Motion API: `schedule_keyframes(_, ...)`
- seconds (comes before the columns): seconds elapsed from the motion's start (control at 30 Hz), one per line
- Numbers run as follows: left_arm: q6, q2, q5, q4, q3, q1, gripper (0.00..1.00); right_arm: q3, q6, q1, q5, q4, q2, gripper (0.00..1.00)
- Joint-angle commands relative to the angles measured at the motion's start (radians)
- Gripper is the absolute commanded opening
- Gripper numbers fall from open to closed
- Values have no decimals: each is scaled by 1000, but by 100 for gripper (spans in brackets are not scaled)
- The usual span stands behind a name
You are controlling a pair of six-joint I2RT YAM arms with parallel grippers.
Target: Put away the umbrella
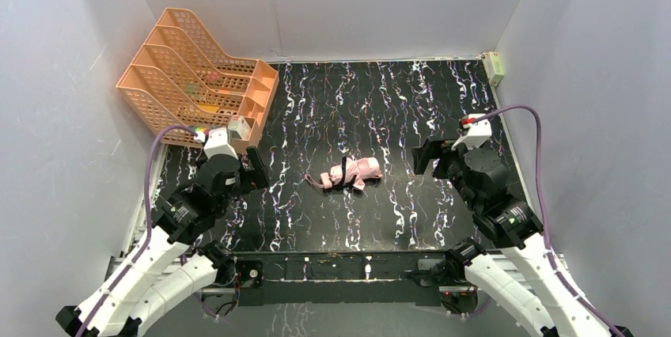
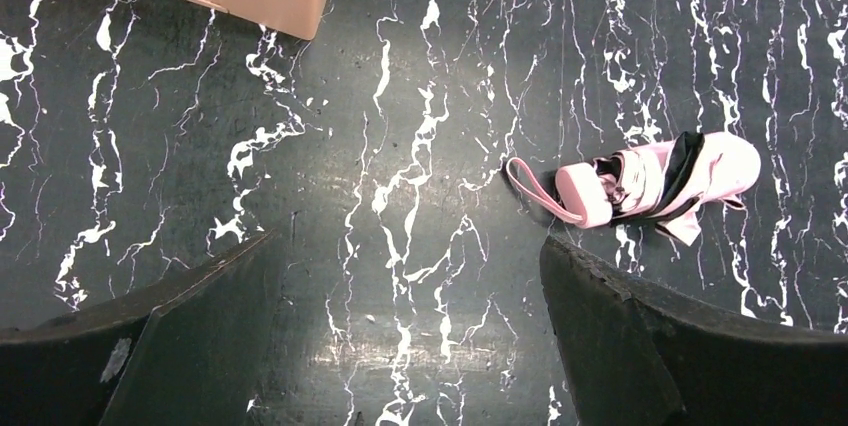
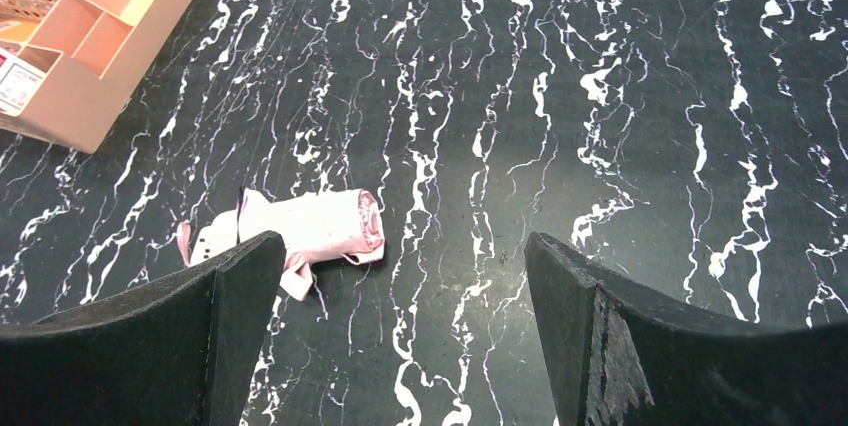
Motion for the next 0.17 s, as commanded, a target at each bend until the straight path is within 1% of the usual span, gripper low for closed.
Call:
schedule_keyframes(0.0, 28, -43, -14, 10, -19, 5, 98, -3, 0, 1, 51, 13, -8, 98)
schedule_keyframes(0.13, 25, -50, -15, 21, -31, 5, 98, -20, 3, 1, 54, 4, -18, 99)
